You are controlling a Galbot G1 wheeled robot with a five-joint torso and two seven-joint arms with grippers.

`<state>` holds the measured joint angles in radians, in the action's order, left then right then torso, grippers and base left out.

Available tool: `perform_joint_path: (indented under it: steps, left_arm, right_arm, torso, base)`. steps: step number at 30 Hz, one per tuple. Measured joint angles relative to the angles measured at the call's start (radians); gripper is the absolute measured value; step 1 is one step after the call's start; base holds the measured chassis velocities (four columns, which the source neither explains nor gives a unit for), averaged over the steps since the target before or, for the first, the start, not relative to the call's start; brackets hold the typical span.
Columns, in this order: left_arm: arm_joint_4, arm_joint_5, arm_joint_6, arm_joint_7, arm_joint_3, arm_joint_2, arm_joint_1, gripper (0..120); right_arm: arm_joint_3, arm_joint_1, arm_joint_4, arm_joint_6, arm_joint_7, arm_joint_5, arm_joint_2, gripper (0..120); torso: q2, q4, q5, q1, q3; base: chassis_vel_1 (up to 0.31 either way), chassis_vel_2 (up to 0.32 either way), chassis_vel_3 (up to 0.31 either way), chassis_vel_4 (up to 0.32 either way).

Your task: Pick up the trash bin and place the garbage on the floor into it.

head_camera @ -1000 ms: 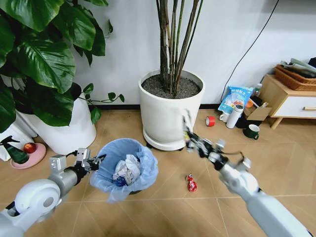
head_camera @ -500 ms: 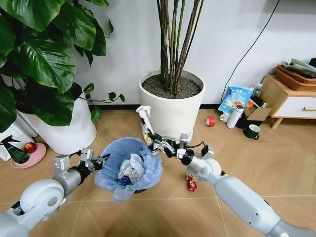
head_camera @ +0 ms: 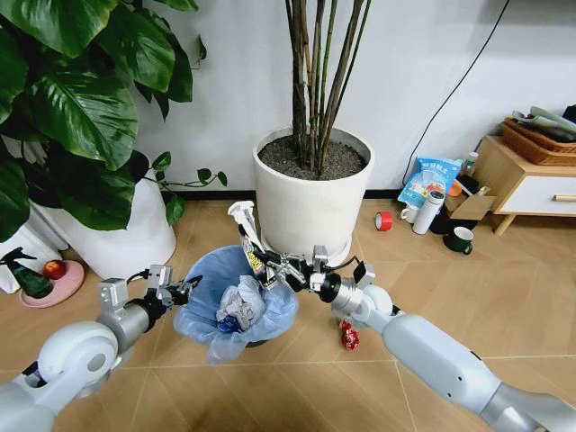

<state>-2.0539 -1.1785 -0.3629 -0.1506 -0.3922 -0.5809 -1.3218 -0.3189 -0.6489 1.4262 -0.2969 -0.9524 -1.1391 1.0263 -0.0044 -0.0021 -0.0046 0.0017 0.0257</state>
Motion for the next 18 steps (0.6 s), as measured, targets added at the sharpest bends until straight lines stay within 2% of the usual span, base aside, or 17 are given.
perform_joint_path:
  steps: [3,4,7,8,10,12,14,17,18]
  left_arm:
    - [-0.002,-0.003,0.000,-0.001,0.001,-0.001,0.000,0]
    - [-0.002,-0.003,0.000,-0.001,0.001,-0.001,0.000,0]
    - [-0.002,-0.007,-0.001,-0.001,0.002,-0.002,0.005,0]
    - [-0.002,-0.007,-0.001,-0.001,0.002,-0.002,0.005,0]
    - [-0.002,-0.009,-0.002,-0.002,0.004,-0.001,0.011,0]
    - [-0.001,-0.010,-0.002,-0.002,0.004,-0.001,0.013,0]
    - [0.000,-0.013,-0.003,-0.004,0.008,-0.001,0.021,0]
    - [0.002,-0.015,-0.004,-0.005,0.013,0.001,0.028,0]
    - [0.002,-0.016,-0.004,-0.005,0.014,0.001,0.031,0]
  right_arm:
    - [0.001,0.004,-0.013,0.010,-0.003,0.012,-0.008,19]
    - [0.001,0.004,-0.013,0.010,-0.003,0.012,-0.008,19]
    - [0.005,0.004,-0.017,0.010,-0.003,0.014,-0.011,32]
    - [0.005,0.004,-0.017,0.010,-0.003,0.014,-0.011,32]
    - [0.005,0.003,-0.017,0.010,-0.003,0.013,-0.011,41]
    - [0.006,0.002,-0.017,0.010,-0.003,0.013,-0.011,42]
    - [0.008,0.001,-0.015,0.007,-0.003,0.013,-0.011,57]
    - [0.012,0.000,-0.013,0.005,-0.004,0.011,-0.013,66]
    - [0.015,-0.002,-0.012,0.004,-0.004,0.011,-0.015,72]
  torso:
    - [0.000,0.0000,0.0000,0.000,0.000]
    - [0.000,0.0000,0.0000,0.000,0.000]
    - [0.000,0.0000,0.0000,0.000,0.000]
    - [0.000,0.0000,0.0000,0.000,0.000]
    - [0.000,0.0000,0.0000,0.000,0.000]
    - [0.000,0.0000,0.0000,0.000,0.000]
    - [0.000,0.0000,0.0000,0.000,0.000]
    - [0.000,0.0001,0.0001,0.000,0.000]
    - [0.000,0.0001,0.0000,0.000,0.000]
  base:
    - [0.000,0.000,0.000,0.000]
    - [0.000,0.000,0.000,0.000]
    - [0.000,0.000,0.000,0.000]
    - [0.000,0.000,0.000,0.000]
    - [0.000,0.000,0.000,0.000]
    - [0.000,0.000,0.000,0.000]
    - [0.000,0.000,0.000,0.000]
    - [0.000,0.000,0.000,0.000]
    - [0.000,0.000,0.000,0.000]
